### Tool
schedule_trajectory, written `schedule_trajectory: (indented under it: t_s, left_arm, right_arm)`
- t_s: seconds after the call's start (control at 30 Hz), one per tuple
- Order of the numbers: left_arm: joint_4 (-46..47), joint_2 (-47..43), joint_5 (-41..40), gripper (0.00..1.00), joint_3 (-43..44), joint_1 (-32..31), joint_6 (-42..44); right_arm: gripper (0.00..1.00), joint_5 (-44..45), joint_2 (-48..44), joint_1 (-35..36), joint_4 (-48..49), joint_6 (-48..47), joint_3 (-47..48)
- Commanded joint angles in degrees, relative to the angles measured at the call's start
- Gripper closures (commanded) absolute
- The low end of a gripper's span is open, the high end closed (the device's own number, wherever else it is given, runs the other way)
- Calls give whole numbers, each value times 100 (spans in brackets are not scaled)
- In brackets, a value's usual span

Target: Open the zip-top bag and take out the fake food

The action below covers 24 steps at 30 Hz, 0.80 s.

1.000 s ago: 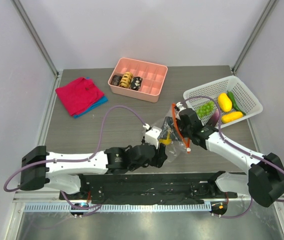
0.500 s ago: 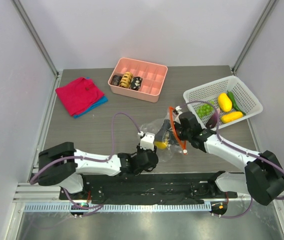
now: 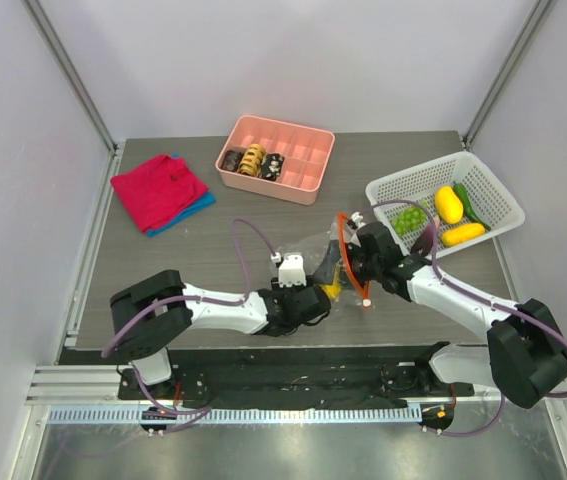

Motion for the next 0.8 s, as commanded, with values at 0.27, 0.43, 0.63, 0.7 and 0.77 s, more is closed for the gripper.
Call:
schedule_trajectory:
  t_s: [0.27, 0.43, 0.63, 0.7, 0.77]
  left_arm:
    - [-161, 418, 475, 50, -457, 177, -685]
    - [-29, 488, 572, 51, -633, 177, -747]
    - [33, 497, 581, 51, -738, 177, -782]
    - [59, 480, 563, 51, -765, 186, -791]
    - [33, 480, 555, 51, -791, 177, -782]
  right_arm:
    - [99, 378, -218, -129, -1469, -1261, 1439]
    - [99, -34, -438, -410, -1225, -954, 1484]
    - [99, 7, -570, -683, -2002, -1260, 1913]
    - [99, 456, -614, -701, -2303, -1542, 2142]
    - [99, 667, -684, -718, -2620, -1682, 2343]
